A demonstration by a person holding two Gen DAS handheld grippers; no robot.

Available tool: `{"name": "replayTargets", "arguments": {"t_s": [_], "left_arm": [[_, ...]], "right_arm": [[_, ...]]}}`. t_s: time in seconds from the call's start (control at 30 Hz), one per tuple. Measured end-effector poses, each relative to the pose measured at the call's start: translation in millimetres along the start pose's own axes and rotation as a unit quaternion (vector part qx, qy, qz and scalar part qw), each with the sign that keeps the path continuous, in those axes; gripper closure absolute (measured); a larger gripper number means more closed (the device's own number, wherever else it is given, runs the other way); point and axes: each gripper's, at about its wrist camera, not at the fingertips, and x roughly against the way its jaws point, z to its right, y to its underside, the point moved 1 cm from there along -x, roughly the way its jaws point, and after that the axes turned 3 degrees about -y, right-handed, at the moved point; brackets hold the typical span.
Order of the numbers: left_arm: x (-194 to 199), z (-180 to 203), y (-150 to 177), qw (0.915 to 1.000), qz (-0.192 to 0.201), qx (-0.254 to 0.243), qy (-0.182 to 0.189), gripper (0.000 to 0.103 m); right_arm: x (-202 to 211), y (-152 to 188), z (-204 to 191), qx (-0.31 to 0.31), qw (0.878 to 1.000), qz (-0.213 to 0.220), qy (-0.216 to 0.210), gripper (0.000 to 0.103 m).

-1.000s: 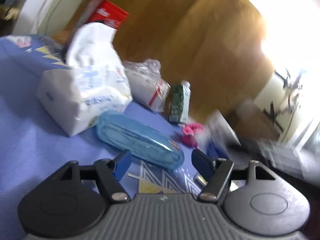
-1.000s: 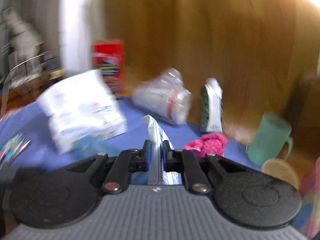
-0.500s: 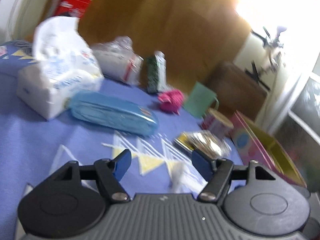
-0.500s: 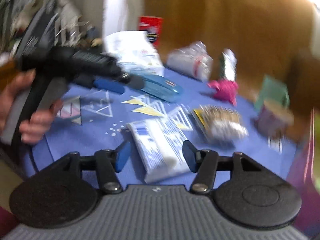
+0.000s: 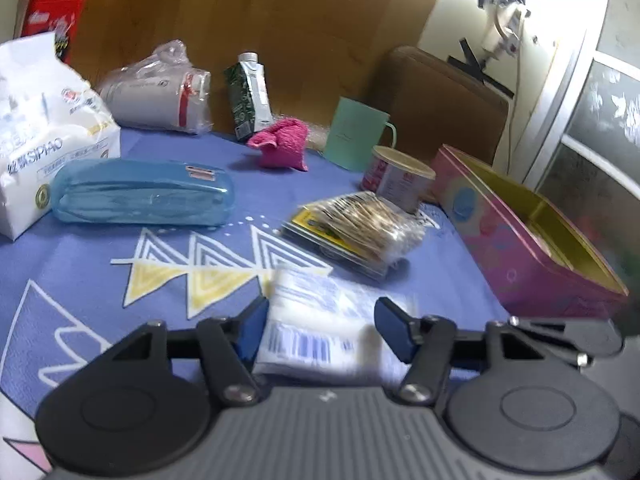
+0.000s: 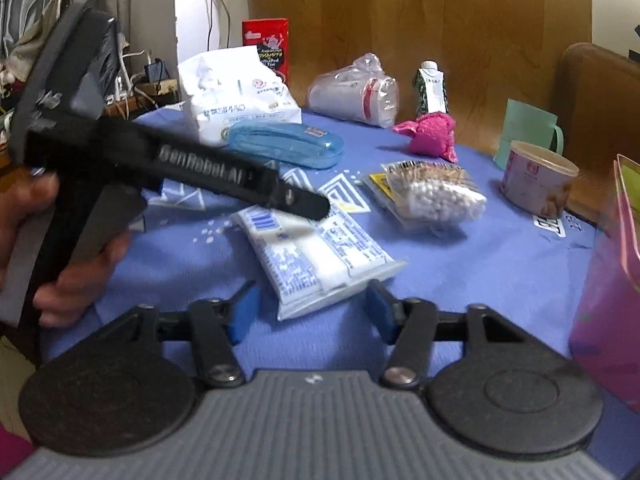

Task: Organize soft objects
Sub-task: 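Carry the white packet into the tin and release it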

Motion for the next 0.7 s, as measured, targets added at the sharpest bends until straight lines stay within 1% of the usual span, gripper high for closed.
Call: {"name": "replayTargets", "arguments": {"t_s": [0.03,0.1,0.17,0.2,0.3,0.4,0.5,0.57,0.63,0.7], "left_arm": [[0,2,0,1.0,0.001,-0.003,-0.004,0.045],[3,3,-3,0.9999,0.005,0.013,0.006,0.045],[10,8,-9,0.9994,0.018,0.02,0.022,0.045],[13,14,-13,0.9992,0.028,0.015,0.026,0.045],[18,38,-31,0.9976,0.059,-0.009,0.036,0.045],[13,72,-57,0.9943,0.081,-0.032,0.062,0.045],[-3,112,-78,0.9902,0.085,-0.058,0.095,0.045],[-21,144,-86,0.9871,0.082,-0.082,0.111,0.045],[-45,175,-91,0.9845,0.065,-0.099,0.129,0.045],[-70,201,-94,0.9832,0.045,-0.11,0.139,0.045]], "right_arm": [[-2,-1,2,-0.003,1.0,0.0,0.007,0.063],[1,-2,6,-0.016,1.0,0.005,0.004,0.064],[9,-1,8,-0.015,1.0,0.022,0.011,0.066],[14,-2,9,-0.014,0.999,0.032,0.018,0.07],[33,-10,19,-0.016,0.997,0.064,0.034,0.07],[54,-17,34,-0.014,0.993,0.093,0.07,0.07],[75,-19,59,-0.026,0.987,0.111,0.109,0.07],[89,-17,80,-0.04,0.983,0.112,0.139,0.07],[101,-13,104,-0.063,0.979,0.103,0.165,0.07],[110,-8,130,-0.087,0.975,0.081,0.189,0.069]]}}
